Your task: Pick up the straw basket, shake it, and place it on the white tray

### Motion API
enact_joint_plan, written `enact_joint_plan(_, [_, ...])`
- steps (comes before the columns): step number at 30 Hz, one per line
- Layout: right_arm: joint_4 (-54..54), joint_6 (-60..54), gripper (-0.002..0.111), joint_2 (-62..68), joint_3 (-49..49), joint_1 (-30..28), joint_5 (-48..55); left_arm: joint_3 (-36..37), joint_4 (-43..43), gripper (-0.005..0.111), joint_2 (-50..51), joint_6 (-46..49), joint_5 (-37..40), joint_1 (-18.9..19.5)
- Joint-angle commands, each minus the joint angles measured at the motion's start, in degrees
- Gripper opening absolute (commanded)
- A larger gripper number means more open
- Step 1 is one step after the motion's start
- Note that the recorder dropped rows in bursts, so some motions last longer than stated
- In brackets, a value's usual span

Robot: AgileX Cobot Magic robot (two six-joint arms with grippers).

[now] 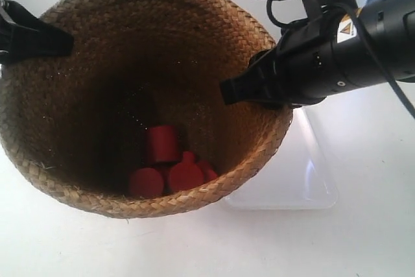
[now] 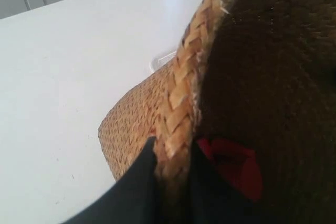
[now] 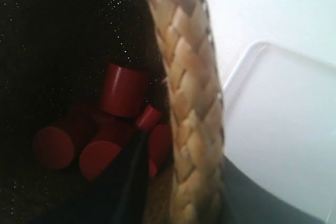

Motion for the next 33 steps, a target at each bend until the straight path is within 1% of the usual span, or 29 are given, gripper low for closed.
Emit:
enact_joint_plan(1, [-1.64,-0.45,0.0,1.22,0.04,-0.05,-0.25,-0.58,-0.96,0.0,1.44,0.44,-0.37,0.07])
enact_joint_plan(10, [-1.95,0.49,0.0,5.26,0.04,-0.05,-1.24,0.12,-0.84,0.0,3.64,0.44,0.19,0.07])
enact_joint_plan(14, [-1.95,0.49,0.0,4.08,-0.66,-0.05,-1.4,-0.6,-0.83,0.0,3.46,0.86,0.37,0.07])
enact_joint_plan(16, [-1.95,0.49,0.0,1.66,-2.65,-0.05,0.45,-2.93,-0.83,0.0,2.16,0.86,2.58,0.07])
enact_joint_plan(19, [-1.95,-0.26,0.0,-5.14,-7.97,-0.05,4.22,-8.62,-1.28,0.0,-1.13,0.62,5.84,0.07])
enact_joint_plan(20, [-1.95,-0.24,0.0,-7.93,-10.02,-0.05,4.87,-10.86,-2.69,0.0,-2.66,0.47,6.39,0.07])
enact_joint_plan(22, [-0.79,0.14,0.0,-12.65,-12.07,-0.05,3.86,-14.24,-6.35,0.0,-5.51,-0.13,7.62,0.07])
enact_joint_plan(23, [-0.8,0.19,0.0,-14.45,-11.25,0.18,1.73,-14.26,-7.55,0.0,-6.84,2.35,7.36,-0.07])
enact_joint_plan(24, [-1.8,-0.12,0.0,-14.81,-7.88,0.43,-1.92,-11.8,-6.63,0.0,-7.16,5.74,5.97,-0.45])
enact_joint_plan(25, [-2.66,0.0,0.0,-12.97,-2.76,0.43,-5.58,-7.17,-5.38,0.0,-5.86,7.75,3.46,-0.75])
enact_joint_plan(26, [-3.28,0.39,0.0,-10.14,0.71,0.2,-6.49,-2.54,-4.65,0.0,-3.52,5.8,1.46,-0.75])
enact_joint_plan(28, [-3.26,4.61,0.0,-4.62,2.63,-1.4,-0.04,1.52,-4.64,0.0,-1.03,-2.97,1.75,0.85])
enact_joint_plan(29, [-3.1,3.76,0.0,-3.91,2.23,-1.28,0.94,2.28,-5.87,0.0,-1.09,-2.99,1.9,1.15])
enact_joint_plan(31, [-0.22,0.37,0.0,-4.8,1.06,-0.31,0.57,1.86,-10.33,0.0,-2.04,2.7,2.04,-0.05])
enact_joint_plan(32, [-0.68,0.37,0.0,-5.3,0.4,-0.46,0.14,1.2,-11.08,0.0,-2.44,3.51,1.33,-0.11])
enact_joint_plan(33, [-2.4,0.37,0.0,-5.92,-0.38,-0.59,0.0,0.52,-9.88,0.0,-2.95,3.3,0.22,-0.11])
